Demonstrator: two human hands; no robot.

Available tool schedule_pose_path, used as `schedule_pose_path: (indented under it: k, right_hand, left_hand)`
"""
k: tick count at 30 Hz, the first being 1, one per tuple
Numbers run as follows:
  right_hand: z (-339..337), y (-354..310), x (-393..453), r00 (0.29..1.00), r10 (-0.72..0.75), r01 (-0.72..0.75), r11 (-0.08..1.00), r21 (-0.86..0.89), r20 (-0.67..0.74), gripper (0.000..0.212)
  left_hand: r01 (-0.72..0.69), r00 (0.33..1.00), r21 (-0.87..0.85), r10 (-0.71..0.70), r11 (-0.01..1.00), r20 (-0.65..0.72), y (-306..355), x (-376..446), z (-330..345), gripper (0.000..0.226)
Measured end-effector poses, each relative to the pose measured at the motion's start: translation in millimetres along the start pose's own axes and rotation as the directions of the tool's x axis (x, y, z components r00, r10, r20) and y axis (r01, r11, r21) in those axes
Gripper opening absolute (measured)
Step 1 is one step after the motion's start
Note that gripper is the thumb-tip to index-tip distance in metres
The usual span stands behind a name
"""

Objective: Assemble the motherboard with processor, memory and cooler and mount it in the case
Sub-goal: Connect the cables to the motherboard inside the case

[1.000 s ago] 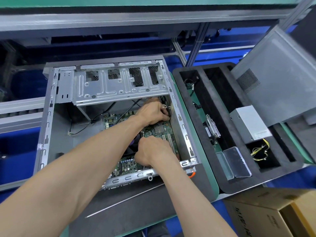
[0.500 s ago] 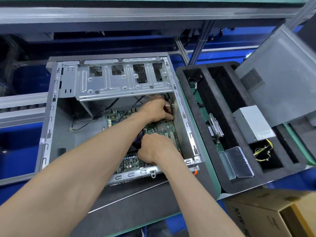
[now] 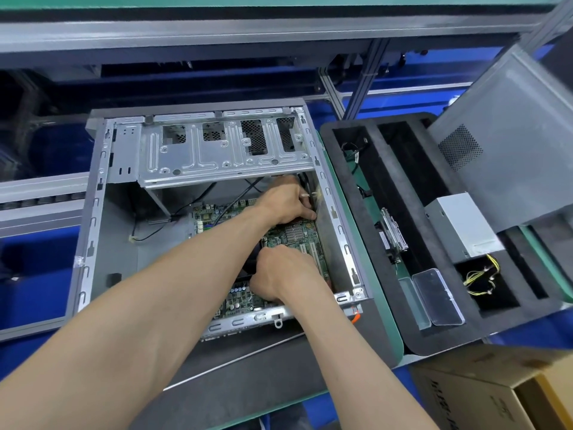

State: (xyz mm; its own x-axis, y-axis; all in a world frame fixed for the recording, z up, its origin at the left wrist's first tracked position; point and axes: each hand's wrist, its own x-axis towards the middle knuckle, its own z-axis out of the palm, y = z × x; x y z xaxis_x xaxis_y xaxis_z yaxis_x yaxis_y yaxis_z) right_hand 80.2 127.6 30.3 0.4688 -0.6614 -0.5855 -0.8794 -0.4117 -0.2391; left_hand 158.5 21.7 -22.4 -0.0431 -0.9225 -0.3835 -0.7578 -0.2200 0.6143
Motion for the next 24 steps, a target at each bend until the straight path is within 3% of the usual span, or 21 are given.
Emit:
schedule_pose_path:
  k: [5,7,11,16,21,24]
  right_hand:
    - [-1,0,0,0.999,0.013,-0.013,1.0,0.006,0.034,0.018]
    - [-2,1,0,0.999,0.03,-0.031,0.999,0.026,0.04,0.018]
    - [-4,0,0,0.996,0.071,-0.074,0.996,0.054,0.056,0.031]
    - [-11,0,-5,0.99,0.124,-0.134,0.977,0.168,0.069,0.018]
    - [-20,5,-4,0.953,0.253,-0.175,0.909,0.378,-0.165,0.013]
    - [-27,8,7,0.916,0.301,-0.091,0.799,0.594,-0.265,0.007]
  left_hand:
    - [0.006,1.0,0.055,-0.006,0.998,0.001,7,-12,-7,0.024]
    - [-0.017,0.999,0.072,0.019,0.997,-0.029,3,-24,-12,0.036]
    - [-0.083,0.985,0.072,0.093,0.994,-0.146,-18,-63,-28,0.025]
    - [-0.077,0.937,0.061,0.093,0.995,-0.337,-42,-107,-50,0.009]
    - [0.142,0.834,0.04,-0.098,0.989,-0.543,-70,-130,-51,0.029]
    - [0.187,0.836,0.014,-0.151,0.982,-0.527,-82,-132,-53,0.014]
